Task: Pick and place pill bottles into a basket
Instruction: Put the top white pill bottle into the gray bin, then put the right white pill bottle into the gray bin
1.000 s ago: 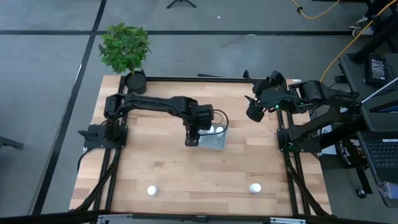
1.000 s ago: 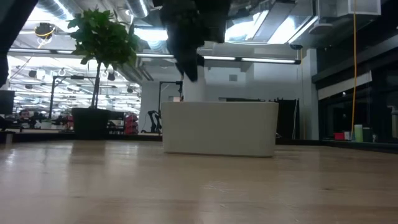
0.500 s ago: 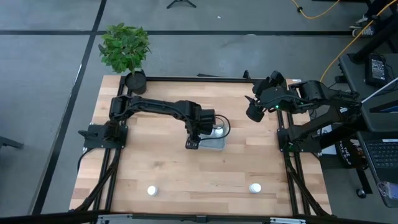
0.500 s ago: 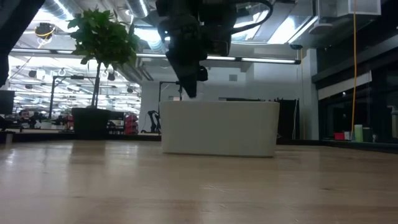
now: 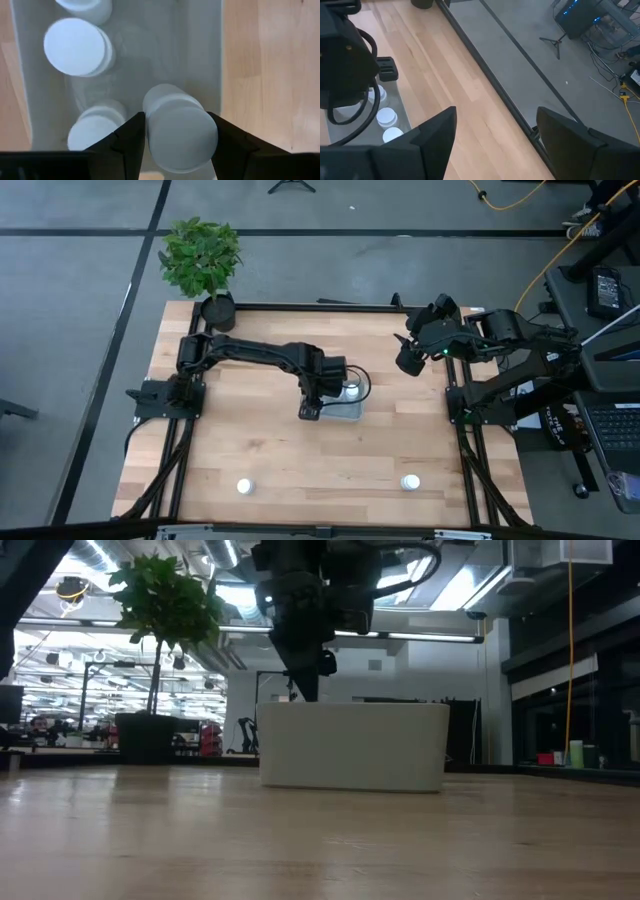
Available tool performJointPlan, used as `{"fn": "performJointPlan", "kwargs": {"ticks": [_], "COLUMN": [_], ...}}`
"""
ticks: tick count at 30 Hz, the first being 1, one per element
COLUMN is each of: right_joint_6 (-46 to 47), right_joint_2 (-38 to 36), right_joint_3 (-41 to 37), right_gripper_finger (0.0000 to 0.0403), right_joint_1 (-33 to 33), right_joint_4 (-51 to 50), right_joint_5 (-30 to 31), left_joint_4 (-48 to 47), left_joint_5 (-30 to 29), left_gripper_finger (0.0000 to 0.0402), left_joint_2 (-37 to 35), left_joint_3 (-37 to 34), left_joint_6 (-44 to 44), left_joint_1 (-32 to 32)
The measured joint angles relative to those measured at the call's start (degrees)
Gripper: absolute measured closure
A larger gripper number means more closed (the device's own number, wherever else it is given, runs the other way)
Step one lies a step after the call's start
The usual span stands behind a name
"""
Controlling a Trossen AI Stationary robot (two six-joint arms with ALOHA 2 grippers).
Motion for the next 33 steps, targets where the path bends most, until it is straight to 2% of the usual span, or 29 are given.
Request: {"fn": "performJointPlan", "kwargs": {"ticks": [7,11,22,24,27,33], "right_joint_6": [0.00,-0.02,-0.02,-0.01,0.01,-0.02], "right_joint_2": [0.01,-0.01,0.00,-0.02,-0.02,0.00], "right_joint_3": [0.00,0.00,0.00,0.00,0.00,0.00], "right_gripper_finger": [0.0128,0.0128,0.0128,0.0128,0.0128,0.0128], "right_joint_1": [0.00,0.00,0.00,0.01,0.02,0.02], "right_joint_4": [-0.01,0.00,0.00,0.00,0.00,0.00], "right_joint_5": [-0.02,-0.02,-0.02,-0.03,-0.04,-0.04], "left_joint_4": [0.64,1.33,2.21,2.14,2.00,-3.80], "left_joint_5": [-0.40,-3.93,-4.41,-4.35,-4.28,-5.15], "left_gripper_finger": [0.0229,0.0229,0.0228,0.0214,0.0167,0.0093], "left_joint_2": [0.17,0.17,0.14,0.14,0.14,-0.10], "left_joint_3": [-2.39,-4.08,-5.98,-5.98,-5.96,-2.94], "left_joint_6": [0.01,0.46,-0.09,-0.55,-1.20,-1.66], "left_joint_1": [0.00,-0.28,-0.61,-0.61,-0.61,-0.66]}}
